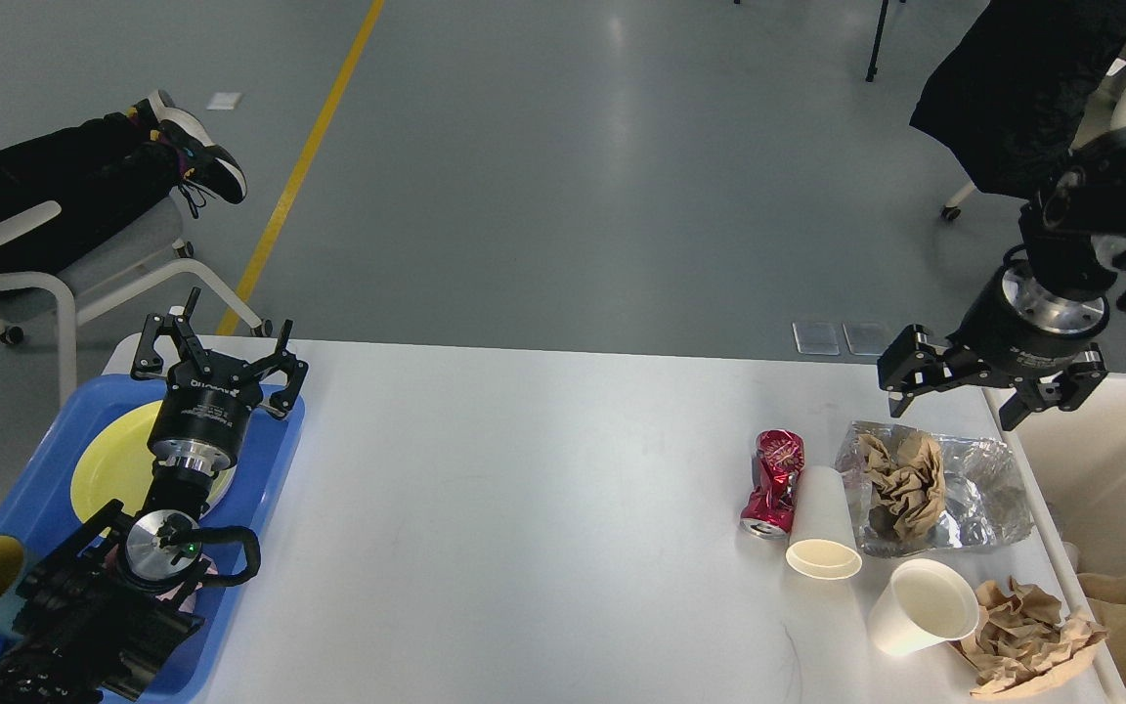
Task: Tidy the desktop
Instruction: 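Move the right gripper over the clear chips bag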
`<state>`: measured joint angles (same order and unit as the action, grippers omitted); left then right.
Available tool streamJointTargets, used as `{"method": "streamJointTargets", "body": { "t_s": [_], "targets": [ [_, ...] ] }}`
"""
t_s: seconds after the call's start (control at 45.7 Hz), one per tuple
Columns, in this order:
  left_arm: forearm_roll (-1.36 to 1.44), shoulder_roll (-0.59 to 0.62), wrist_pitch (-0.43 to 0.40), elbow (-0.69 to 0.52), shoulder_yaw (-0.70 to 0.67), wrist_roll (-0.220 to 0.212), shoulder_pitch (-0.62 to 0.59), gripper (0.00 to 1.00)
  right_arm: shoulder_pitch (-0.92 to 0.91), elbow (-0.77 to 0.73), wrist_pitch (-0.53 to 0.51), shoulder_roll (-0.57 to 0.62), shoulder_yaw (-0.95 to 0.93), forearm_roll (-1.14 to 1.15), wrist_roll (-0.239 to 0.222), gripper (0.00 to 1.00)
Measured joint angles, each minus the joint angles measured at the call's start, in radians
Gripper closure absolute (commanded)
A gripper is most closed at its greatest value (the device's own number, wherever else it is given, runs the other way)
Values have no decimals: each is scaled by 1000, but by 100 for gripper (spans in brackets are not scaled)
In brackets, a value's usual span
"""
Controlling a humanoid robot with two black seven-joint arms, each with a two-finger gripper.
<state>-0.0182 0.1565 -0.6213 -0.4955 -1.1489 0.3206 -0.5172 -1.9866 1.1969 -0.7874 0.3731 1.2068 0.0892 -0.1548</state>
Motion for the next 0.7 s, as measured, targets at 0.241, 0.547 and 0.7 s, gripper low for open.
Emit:
{"method": "streamJointTargets", "body": {
  "t_s": [0.241, 0.547, 0.7],
  "targets": [
    [0, 0, 0, 0, 0, 0, 0, 4, -208, 196, -44, 39, 18, -91, -31, 0],
    [0, 0, 0, 0, 0, 0, 0, 4, -233, 232, -39, 40, 25, -103, -22, 0],
    [0, 0, 0, 0, 0, 0, 1, 4, -233, 224, -10, 40, 40, -103, -23, 0]
  ]
}}
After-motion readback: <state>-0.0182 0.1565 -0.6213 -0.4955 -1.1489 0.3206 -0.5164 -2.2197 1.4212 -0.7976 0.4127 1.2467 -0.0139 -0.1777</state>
